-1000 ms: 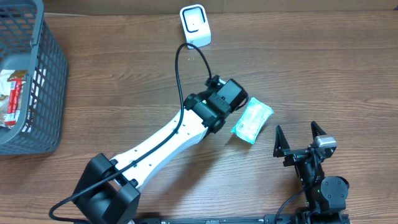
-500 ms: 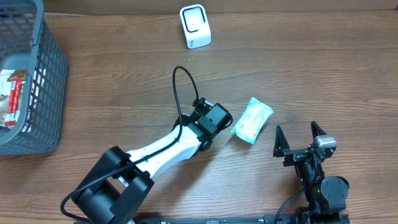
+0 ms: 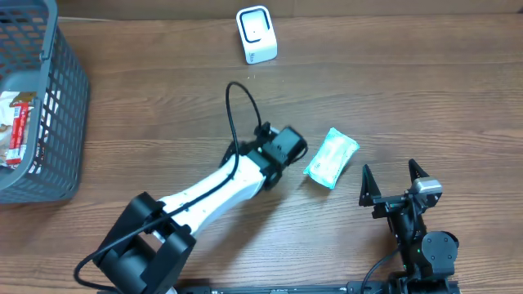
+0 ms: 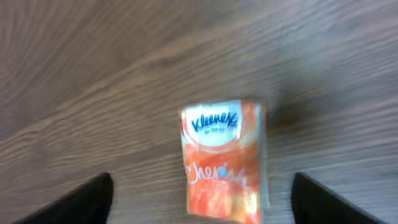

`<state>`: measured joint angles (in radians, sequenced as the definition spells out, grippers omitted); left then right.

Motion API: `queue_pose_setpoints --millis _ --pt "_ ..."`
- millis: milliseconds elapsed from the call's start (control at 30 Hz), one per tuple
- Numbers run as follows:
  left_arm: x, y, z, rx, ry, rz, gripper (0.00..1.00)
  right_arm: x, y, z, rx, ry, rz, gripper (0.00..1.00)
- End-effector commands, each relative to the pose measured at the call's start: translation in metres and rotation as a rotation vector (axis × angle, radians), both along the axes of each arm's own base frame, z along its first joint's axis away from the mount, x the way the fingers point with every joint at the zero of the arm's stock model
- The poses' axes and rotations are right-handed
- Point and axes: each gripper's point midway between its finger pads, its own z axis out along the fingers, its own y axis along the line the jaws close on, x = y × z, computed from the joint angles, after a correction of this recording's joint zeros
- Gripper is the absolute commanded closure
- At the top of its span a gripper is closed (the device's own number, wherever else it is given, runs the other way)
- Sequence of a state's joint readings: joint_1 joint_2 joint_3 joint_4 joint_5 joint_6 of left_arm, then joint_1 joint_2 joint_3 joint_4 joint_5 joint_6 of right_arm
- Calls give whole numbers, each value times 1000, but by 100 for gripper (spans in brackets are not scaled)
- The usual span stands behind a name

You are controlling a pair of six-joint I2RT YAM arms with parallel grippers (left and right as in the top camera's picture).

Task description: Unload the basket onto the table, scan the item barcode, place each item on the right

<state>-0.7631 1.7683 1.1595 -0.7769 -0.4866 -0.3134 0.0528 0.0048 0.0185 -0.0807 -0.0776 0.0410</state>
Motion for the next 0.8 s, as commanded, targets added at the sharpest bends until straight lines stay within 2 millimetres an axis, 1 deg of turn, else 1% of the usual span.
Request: queue_pose_setpoints --millis 0,33,67,200,233,333,433,500,600,767 --pt "12 -41 58 -230 -10 -37 0 1 -2 -4 -7 5 -9 0" --pt "9 -52 62 -275 20 -67 0 1 -2 -4 -7 5 -9 0" --pt "3 -71 66 -355 71 -140 0 1 -2 -4 -7 5 -9 0" --pt "-5 -98 64 -478 133 -197 0 1 -2 -4 -7 5 -9 0" --pt "-6 -102 62 -494 144 -203 0 1 -2 -4 -7 5 -9 0" --pt "-9 -113 55 -529 177 -221 9 1 -2 -4 -7 5 -9 0" --pt "-13 -125 47 -559 213 -242 14 1 -2 -4 -7 5 -9 0" --pt "-16 -132 43 -592 245 -257 19 1 -2 -4 -7 5 -9 0" --pt "-22 -144 46 -675 297 -286 22 1 -2 -4 -7 5 -9 0" --pt "-25 -152 54 -773 349 -310 23 1 -2 -4 -7 5 -9 0"
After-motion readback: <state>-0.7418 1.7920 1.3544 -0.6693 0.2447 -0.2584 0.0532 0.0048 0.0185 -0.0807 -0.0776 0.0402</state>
